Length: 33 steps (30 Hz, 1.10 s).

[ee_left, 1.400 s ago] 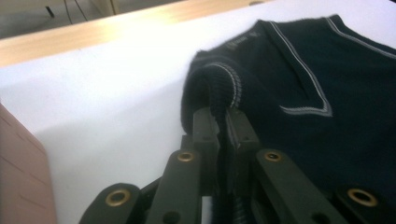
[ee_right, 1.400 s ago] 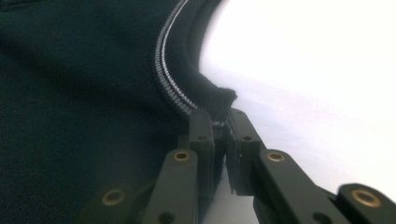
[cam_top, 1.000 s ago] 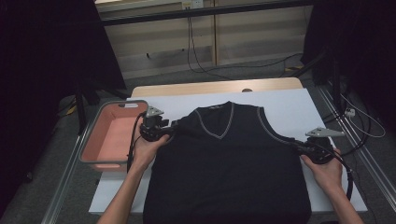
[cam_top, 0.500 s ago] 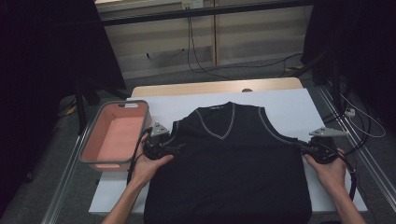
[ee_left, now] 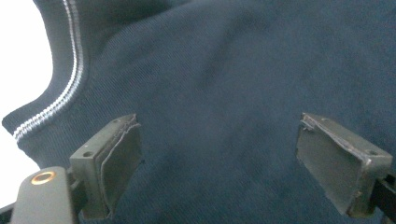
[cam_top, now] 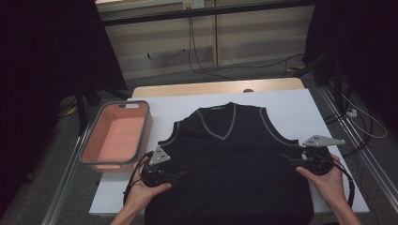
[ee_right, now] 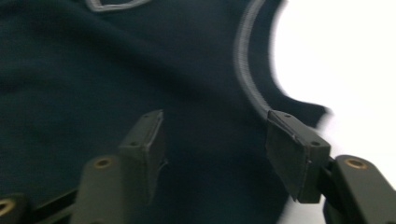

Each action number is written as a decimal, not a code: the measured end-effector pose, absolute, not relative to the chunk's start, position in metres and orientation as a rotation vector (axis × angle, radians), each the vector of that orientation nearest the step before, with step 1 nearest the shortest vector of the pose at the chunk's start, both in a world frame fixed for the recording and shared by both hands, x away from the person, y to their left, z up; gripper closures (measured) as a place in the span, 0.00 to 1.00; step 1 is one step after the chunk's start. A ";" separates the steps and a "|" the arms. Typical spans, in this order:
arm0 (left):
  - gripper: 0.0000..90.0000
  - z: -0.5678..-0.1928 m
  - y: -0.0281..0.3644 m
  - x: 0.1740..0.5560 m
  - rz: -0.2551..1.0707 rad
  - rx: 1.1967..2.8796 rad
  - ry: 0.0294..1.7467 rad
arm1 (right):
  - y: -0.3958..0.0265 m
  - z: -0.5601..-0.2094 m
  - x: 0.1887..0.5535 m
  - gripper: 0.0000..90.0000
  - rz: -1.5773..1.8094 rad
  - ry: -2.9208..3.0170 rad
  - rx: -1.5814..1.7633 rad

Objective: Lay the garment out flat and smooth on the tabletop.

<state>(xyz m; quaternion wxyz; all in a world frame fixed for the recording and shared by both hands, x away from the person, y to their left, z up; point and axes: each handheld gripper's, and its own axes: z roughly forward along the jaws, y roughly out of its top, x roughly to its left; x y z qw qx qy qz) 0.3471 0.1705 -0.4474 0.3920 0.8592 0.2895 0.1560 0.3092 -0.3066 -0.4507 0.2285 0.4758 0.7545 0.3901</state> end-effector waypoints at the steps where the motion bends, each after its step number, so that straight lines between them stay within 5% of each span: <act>1: 0.15 -0.449 0.171 0.345 0.396 2.180 0.736 | -0.302 -0.450 0.308 0.39 1.092 2.097 1.293; 13: 0.20 -0.457 0.164 0.324 0.372 2.245 0.703 | -0.240 -0.457 0.290 0.29 1.087 2.353 1.088; 19: 0.33 -0.458 0.153 0.314 0.304 2.305 0.615 | -0.227 -0.462 0.285 0.49 1.066 2.428 1.020; 28: 0.78 -0.462 0.146 0.320 0.192 2.319 0.568 | -0.219 -0.469 0.283 0.61 1.017 2.444 1.012; 30: 0.95 -0.463 0.148 0.323 0.123 2.307 0.587 | -0.217 -0.469 0.281 0.70 1.015 2.450 1.002; 33: 0.99 -0.462 0.149 0.322 0.115 2.308 0.597 | -0.215 -0.468 0.278 0.82 1.019 2.462 1.001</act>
